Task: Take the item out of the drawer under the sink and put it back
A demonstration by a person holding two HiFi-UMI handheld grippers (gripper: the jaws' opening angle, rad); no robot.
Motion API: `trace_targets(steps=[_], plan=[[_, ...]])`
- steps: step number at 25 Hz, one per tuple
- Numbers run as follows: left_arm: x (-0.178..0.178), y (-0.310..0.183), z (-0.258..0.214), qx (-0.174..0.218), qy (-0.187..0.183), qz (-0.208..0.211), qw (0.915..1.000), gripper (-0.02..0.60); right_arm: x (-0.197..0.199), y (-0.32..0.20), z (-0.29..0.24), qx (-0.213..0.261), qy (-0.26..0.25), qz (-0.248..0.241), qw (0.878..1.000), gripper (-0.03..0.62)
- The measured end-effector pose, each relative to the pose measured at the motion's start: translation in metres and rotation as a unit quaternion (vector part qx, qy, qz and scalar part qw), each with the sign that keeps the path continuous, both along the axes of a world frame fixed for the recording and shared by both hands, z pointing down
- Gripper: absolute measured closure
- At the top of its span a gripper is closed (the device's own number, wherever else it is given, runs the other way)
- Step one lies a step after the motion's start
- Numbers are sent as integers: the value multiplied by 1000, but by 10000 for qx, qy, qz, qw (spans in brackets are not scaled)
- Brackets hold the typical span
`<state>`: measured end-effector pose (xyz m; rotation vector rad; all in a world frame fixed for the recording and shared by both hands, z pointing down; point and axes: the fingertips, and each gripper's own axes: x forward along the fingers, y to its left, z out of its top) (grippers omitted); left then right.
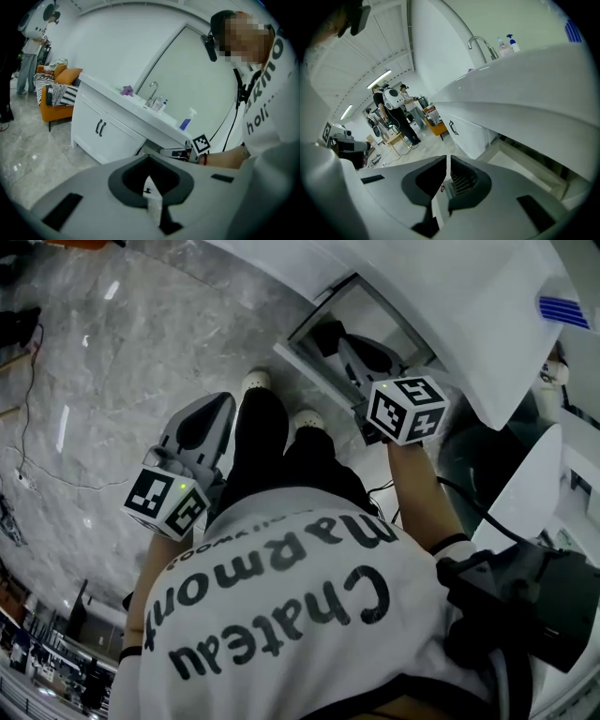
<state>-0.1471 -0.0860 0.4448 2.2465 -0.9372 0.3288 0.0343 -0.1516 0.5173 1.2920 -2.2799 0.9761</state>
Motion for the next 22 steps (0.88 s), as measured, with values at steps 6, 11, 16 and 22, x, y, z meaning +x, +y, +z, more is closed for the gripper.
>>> trace_targets(steps=[6, 11, 16, 22], plan=[[-8, 2, 7, -98, -100, -77, 9999, 572, -2, -4, 26, 51, 532, -383, 9978, 418], [-15, 8, 13, -180, -152, -204, 9995, 572, -5, -2, 52, -18, 1240, -876, 9884, 378], [-16, 13, 13, -187, -171, -310, 9992, 572, -10, 1, 75, -134, 1592, -1259, 9791, 356], [-18, 16, 17, -218, -195, -382, 9988, 572, -15, -1, 98, -64, 2123, -1537, 9650, 338]])
